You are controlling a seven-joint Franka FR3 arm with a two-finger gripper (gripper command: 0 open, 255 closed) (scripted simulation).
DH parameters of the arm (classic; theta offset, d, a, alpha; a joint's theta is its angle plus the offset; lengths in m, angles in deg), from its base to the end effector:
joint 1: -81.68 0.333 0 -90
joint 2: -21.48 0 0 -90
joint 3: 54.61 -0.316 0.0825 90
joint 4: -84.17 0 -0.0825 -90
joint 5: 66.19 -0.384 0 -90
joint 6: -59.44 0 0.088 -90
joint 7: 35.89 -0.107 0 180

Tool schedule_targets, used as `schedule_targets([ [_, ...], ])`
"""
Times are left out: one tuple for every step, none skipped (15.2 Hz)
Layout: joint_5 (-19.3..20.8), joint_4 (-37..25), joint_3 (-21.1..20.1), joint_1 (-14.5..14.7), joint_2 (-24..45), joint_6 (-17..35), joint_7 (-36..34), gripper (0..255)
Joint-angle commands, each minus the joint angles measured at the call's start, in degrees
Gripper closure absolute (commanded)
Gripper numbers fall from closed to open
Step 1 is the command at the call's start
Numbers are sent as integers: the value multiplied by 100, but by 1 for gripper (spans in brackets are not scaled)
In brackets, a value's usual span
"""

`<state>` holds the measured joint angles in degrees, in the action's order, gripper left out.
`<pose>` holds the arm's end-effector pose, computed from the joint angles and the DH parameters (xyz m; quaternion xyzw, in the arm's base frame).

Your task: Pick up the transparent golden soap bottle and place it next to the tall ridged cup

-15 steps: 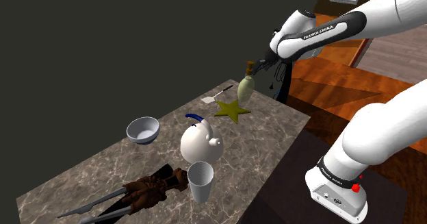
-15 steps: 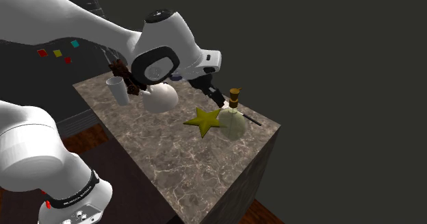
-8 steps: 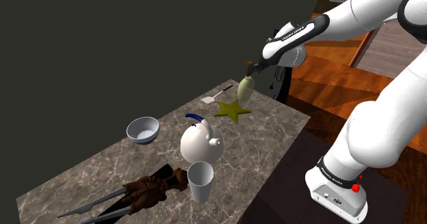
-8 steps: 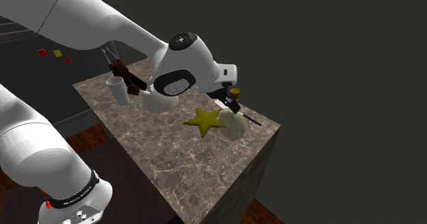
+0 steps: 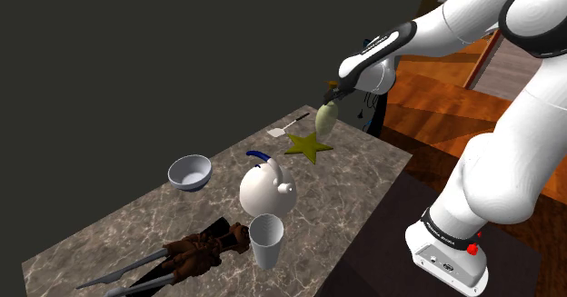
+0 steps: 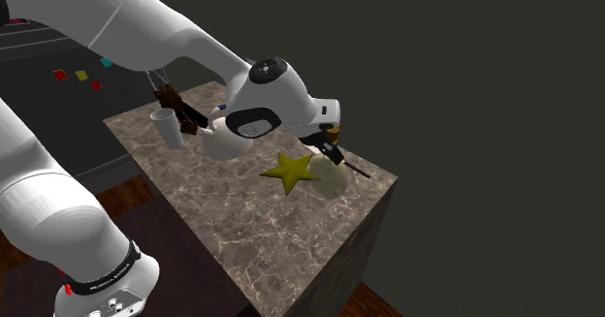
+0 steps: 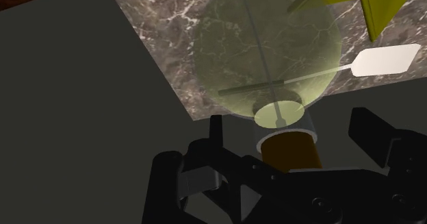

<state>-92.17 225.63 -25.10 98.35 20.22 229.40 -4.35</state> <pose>0.4896 -0.1423 0.3531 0.9624 -0.0496 0.2670 0.0014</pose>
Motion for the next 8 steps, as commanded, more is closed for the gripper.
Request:
schedule_targets([
  [-38,-8,0,5,15,5,29,0],
  [-38,-8,0,5,15,5,30,0],
  [-38,-8,0,5,15,5,30,0],
  [-38,-8,0,5,15,5,30,0],
  [-38,-7,0,5,15,5,29,255],
  [-38,-8,0,5,15,5,29,255],
  [-38,-7,0,5,15,5,29,255],
  [-39,-8,0,5,15,5,30,255],
])
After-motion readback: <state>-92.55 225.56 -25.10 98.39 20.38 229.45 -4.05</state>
